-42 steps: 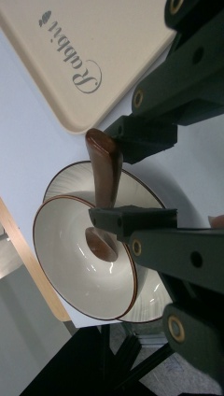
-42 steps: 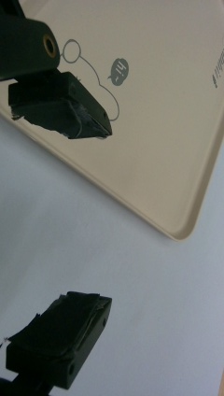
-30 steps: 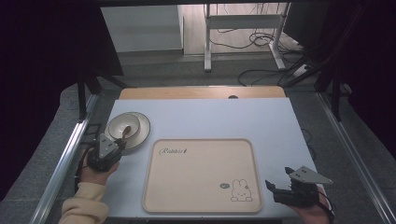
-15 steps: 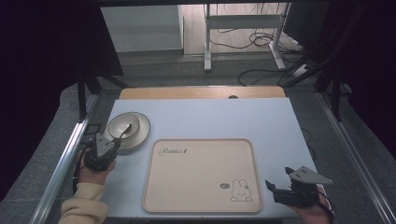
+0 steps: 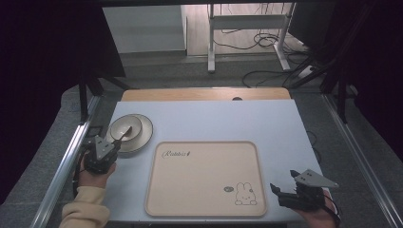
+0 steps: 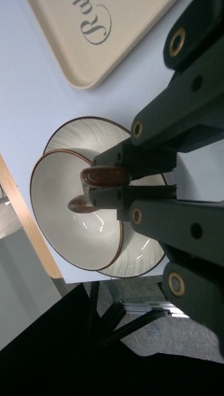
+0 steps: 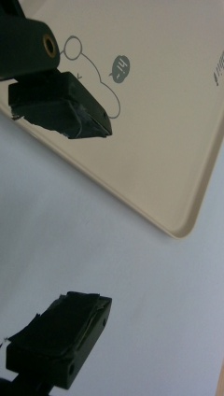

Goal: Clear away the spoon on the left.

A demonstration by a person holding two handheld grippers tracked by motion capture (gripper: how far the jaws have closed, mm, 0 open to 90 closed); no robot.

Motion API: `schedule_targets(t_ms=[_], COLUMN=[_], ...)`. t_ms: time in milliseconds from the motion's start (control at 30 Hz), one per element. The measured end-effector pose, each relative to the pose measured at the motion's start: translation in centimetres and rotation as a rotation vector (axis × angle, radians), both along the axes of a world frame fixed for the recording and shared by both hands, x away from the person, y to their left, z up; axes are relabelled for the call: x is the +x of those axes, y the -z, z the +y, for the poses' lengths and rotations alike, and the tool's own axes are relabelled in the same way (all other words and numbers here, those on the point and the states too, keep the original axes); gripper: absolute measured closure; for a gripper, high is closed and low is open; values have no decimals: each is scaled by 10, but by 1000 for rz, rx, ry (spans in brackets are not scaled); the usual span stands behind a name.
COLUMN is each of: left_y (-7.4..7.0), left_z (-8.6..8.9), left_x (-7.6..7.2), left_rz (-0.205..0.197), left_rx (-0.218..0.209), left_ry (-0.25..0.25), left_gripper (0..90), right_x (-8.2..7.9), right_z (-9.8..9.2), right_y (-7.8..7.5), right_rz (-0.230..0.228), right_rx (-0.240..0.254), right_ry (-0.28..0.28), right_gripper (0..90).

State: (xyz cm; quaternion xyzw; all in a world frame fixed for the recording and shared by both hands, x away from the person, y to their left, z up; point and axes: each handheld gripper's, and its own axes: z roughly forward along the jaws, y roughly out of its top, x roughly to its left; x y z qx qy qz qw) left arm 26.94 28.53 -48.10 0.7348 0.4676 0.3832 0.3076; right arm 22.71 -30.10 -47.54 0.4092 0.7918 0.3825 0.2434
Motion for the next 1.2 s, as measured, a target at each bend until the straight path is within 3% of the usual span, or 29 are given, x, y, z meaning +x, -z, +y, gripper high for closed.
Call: schedule_targets(t_ms=[767, 1200], left_y=[-10, -26], left_z=[4, 7], left_x=[-7, -17], left_rz=[-41, -86], left_rx=[-22, -44], left_ry=[-10, 0], left_gripper=[851, 851], right_x=[0, 0], right_z=[0, 0], right_y=[0, 0], right_rz=[-3, -4], right_rx=[-1, -3], right_ry=[0, 1], right_gripper=[150, 150])
